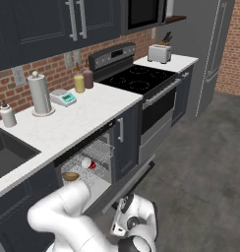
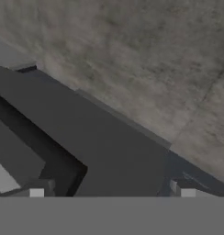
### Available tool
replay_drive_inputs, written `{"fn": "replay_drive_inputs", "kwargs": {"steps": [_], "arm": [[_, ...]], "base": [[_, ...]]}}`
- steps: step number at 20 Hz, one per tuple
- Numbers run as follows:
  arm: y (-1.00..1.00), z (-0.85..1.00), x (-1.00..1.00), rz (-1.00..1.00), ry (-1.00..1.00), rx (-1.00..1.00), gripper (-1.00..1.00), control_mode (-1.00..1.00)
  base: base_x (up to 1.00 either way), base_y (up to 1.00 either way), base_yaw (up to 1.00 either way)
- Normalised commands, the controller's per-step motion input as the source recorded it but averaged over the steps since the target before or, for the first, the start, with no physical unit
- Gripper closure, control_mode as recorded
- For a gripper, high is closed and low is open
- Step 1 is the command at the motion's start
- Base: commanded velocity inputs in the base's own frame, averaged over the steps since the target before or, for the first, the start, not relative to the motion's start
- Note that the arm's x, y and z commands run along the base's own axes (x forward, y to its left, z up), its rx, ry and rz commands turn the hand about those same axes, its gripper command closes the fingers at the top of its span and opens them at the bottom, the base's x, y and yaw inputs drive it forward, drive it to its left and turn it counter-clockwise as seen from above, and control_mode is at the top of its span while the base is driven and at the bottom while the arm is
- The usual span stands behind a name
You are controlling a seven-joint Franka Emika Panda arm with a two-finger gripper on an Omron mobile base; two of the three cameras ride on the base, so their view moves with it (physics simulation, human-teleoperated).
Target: Pick up the cup and bowl from the counter, place them in the dishwasher, and close the dishwasher door.
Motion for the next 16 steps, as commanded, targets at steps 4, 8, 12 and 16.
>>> {"fn": "replay_drive_inputs", "kwargs": {"steps": [4,8,12,16], "arm": [[-0.63,-0.68,1.0,0.34,0.13,0.14,-1.0,-1.0],[-0.21,-1.0,1.0,0.4,0.2,0.16,-1.0,-1.0],[-0.03,-1.0,0.91,0.4,0.17,0.25,-1.0,-1.0],[0.18,-1.0,0.77,0.38,0.05,0.32,-1.0,-1.0]], "base": [[0.0,0.0,0.0],[0.0,0.0,0.0],[0.0,0.0,0.0],[0.0,0.0,0.0]]}}
